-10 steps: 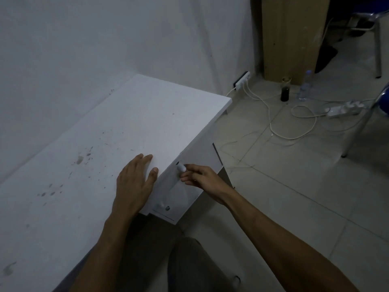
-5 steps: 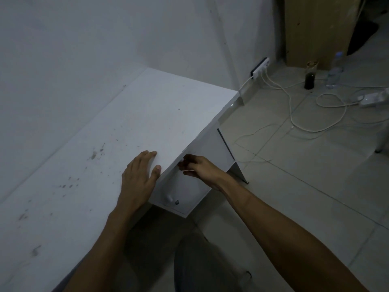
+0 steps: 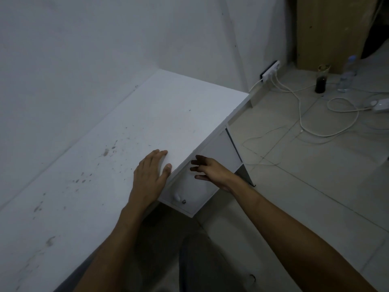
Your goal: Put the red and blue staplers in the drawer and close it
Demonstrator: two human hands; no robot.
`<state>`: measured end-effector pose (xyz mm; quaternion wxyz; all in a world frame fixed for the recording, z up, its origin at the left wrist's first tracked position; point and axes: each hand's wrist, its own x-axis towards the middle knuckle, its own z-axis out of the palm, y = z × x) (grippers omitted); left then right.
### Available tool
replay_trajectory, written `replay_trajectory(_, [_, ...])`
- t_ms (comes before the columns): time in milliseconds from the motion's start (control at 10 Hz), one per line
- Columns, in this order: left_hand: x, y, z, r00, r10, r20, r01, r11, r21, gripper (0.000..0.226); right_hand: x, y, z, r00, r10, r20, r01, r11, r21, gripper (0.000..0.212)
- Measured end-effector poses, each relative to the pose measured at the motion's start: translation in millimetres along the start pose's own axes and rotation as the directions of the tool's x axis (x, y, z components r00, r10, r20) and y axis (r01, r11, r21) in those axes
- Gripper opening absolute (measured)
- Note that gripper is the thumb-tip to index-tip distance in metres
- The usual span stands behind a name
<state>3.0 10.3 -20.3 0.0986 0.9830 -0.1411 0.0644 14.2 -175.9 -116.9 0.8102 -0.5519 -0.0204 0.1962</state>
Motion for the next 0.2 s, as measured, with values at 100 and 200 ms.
replay_trajectory(100, [0, -1, 1, 1.000, 0.006, -0.010, -0.006, 1.000, -0.015, 0.055, -12, 8, -12, 1.000, 0.023, -0.019, -0.025, 0.998, -0.058, 0.048])
replay_trajectory(200, [-1, -1, 1, 1.000, -0.013, 0.028, 0.013, 1.000, -0.019, 0.059, -31, 10, -22, 0.995, 0.026, -0.099, -0.039, 0.990, -0.137, 0.039])
